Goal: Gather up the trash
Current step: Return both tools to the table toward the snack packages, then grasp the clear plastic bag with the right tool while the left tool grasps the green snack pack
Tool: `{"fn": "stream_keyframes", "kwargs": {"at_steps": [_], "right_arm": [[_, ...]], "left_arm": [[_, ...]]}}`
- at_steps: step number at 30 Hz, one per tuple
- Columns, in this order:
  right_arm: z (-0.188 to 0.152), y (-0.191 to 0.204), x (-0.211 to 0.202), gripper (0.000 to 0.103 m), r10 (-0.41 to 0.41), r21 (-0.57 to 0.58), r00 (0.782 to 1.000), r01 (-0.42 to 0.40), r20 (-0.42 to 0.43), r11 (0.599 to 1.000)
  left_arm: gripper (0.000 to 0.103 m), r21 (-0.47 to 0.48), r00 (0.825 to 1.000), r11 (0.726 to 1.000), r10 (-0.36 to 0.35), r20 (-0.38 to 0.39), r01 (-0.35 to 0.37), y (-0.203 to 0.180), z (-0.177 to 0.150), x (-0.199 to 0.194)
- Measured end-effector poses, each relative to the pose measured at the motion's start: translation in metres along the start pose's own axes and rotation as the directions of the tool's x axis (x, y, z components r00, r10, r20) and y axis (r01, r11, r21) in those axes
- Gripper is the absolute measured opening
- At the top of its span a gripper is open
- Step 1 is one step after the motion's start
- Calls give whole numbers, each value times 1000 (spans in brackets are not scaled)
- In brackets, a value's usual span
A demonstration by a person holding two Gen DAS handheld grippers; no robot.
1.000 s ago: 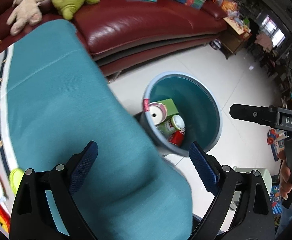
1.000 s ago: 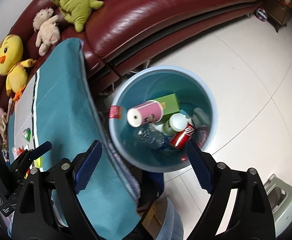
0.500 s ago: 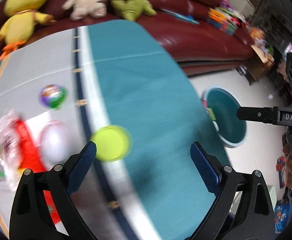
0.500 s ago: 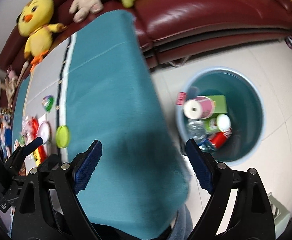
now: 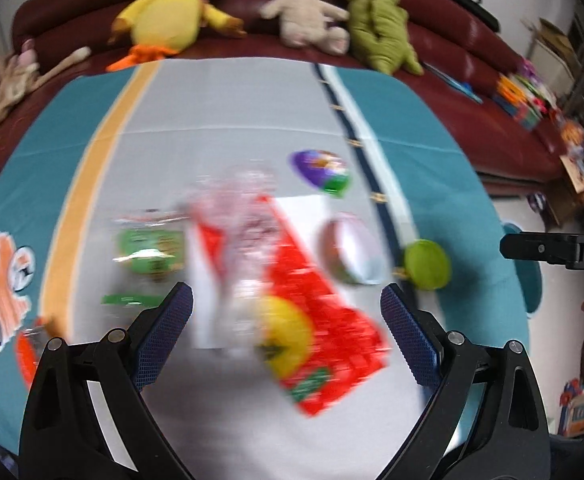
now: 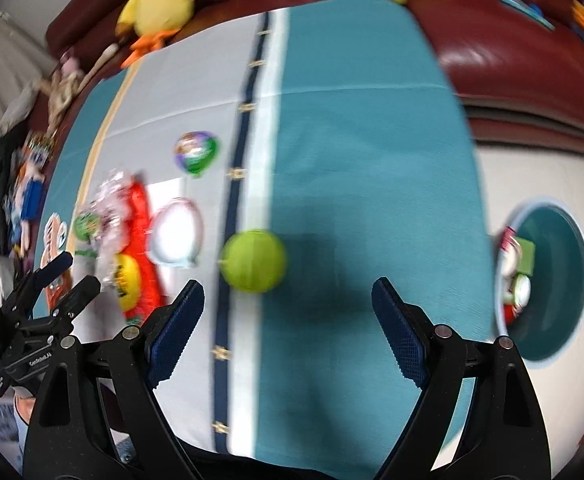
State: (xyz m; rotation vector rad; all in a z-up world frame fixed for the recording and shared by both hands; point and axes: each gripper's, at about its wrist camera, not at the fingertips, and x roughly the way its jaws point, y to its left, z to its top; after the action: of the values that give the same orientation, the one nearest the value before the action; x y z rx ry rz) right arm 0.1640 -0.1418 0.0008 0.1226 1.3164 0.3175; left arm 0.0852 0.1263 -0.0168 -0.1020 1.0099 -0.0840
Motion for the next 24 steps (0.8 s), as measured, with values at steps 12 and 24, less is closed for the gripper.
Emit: {"fn": "stream_keyframes", "kwargs": {"at_steps": [12,24], "right_arm": [[35,121,50,82,100,-152,991,-113,-85,982],[53,181,114,58,149,-175,969,-185,-199,967]], "left_arm": [[95,-101,996,991,80,-24,-82,92,-6,7],[95,-125,996,989,71,-46,-76,118,-3,21]]}}
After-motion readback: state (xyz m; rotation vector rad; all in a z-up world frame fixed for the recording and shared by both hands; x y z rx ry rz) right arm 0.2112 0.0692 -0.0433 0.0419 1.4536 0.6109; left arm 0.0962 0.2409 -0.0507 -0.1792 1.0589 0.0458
